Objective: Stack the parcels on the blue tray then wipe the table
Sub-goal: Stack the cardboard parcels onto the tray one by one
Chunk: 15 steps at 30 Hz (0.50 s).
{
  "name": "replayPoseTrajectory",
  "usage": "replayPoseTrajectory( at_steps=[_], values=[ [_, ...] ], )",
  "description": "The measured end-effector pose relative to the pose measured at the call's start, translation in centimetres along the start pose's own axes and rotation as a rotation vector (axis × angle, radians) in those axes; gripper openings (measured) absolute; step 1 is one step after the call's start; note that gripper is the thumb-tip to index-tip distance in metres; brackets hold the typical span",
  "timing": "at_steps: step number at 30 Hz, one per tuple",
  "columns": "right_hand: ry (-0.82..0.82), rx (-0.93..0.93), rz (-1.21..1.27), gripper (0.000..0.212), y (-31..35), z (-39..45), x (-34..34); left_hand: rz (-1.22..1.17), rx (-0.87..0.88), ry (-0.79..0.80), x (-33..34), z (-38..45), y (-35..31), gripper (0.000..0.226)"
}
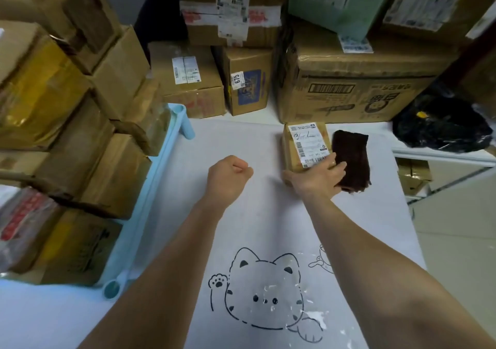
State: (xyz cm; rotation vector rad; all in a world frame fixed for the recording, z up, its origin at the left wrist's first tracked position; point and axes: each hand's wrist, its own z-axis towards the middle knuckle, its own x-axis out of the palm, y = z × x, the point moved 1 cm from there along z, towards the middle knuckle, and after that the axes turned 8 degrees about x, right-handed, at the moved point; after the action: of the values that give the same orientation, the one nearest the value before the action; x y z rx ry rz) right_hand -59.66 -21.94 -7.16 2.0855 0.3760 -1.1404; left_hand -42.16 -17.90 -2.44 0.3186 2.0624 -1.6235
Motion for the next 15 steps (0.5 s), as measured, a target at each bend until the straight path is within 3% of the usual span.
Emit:
replayPoseTrajectory(
  at_steps=[6,10,15],
  values=[
    [-0.012,0.014,0.013,0.128,0.2,1.7,0.8,-0.033,-0.019,-0.022,0.5,0.1,1.4,0.010],
    [-0.045,-0.033,0.091,0.117,1.2,2.0,1.2,-0.056,-0.031,-0.053,-0.1,0.6,2.2,0.005],
    [0.025,0.003,0.255,0.102,1.2,0.5,0.6,-0.118,-0.056,-0.046,-0.6,-0.1,2.9,0.003]
  ],
)
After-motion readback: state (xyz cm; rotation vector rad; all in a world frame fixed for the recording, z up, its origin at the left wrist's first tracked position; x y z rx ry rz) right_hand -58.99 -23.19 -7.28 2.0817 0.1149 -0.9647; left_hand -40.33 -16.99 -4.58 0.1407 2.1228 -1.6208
